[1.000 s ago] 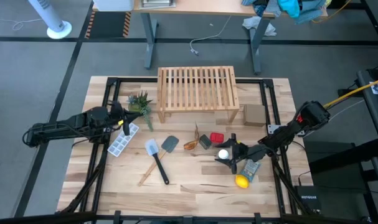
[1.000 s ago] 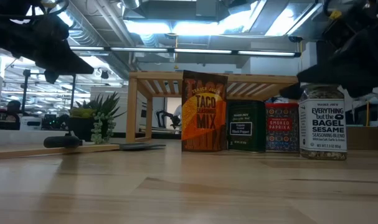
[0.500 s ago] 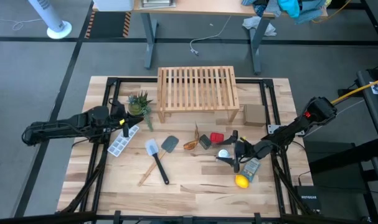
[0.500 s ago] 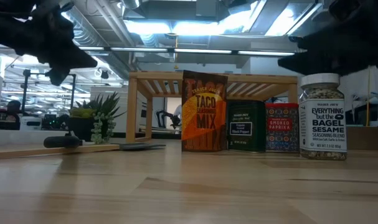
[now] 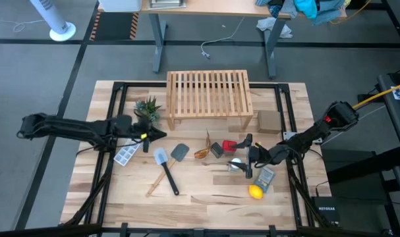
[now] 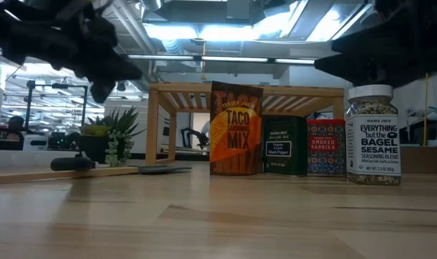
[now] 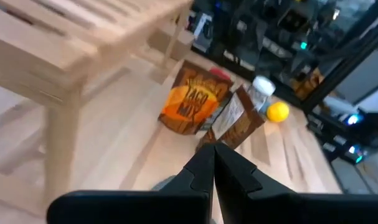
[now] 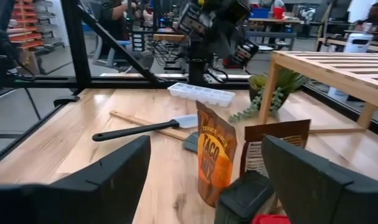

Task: Shelf spices
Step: Put the orange seasoning pack on the shelf

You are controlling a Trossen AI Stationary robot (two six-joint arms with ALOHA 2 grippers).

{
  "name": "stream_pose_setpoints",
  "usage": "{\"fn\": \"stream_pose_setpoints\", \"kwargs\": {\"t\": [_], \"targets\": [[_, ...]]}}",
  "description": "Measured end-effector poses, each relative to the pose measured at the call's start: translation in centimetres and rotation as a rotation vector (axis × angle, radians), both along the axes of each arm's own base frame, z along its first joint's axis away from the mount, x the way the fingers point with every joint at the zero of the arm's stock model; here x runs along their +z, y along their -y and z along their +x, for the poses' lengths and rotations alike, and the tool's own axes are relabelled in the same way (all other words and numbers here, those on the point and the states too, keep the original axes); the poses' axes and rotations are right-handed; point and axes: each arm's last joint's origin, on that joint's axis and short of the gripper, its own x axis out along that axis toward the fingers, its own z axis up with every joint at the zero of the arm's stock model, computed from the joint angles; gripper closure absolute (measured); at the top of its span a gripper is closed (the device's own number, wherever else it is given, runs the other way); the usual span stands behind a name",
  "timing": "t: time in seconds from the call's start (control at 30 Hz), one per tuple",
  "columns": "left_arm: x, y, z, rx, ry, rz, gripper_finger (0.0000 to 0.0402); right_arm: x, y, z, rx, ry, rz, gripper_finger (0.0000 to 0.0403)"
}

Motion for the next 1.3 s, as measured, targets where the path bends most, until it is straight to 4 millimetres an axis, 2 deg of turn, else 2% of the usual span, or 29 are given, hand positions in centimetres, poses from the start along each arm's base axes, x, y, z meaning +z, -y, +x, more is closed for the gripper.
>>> {"fn": "stream_pose_setpoints", "kwargs": {"t": [0.17, 0.33, 0.47, 0.67, 0.87, 1.0, 1.3], "targets": [[-0.3, -0.1, 1.8, -0.026, 0.027, 0.130, 0.0398, 0.2, 0.5, 0.3, 0.028, 0.019, 0.014, 0.0091], [0.6, -0.2, 3.1, -0.032, 0.123, 0.220, 0.0398, 0.2, 0.5, 0.3, 0.025, 0.021, 0.013, 0.0091], [0.7, -0.2, 3.9, -0.041, 0.105, 0.271, 0.0388, 0.2, 0.5, 0.3, 0.025, 0.020, 0.012, 0.0091], [0.6, -0.5, 5.3, 0.019, 0.056, 0.275, 0.0301, 0.2, 0.5, 0.3, 0.027, 0.020, 0.012, 0.0091], [0.5, -0.4, 6.8, 0.001, 0.031, 0.260, 0.0214, 0.2, 0.6, 0.3, 0.016, 0.017, 0.010, 0.0091], [0.6, 0.7, 7.5, -0.053, 0.035, 0.253, 0.0198, 0.2, 1.4, 0.7, 0.005, 0.018, 0.038, 0.0091], [0.6, 4.6, 7.3, -0.205, 0.052, 0.270, 0.0208, 0.2, 4.7, 1.8, -0.017, 0.023, 0.139, 0.0091]]}}
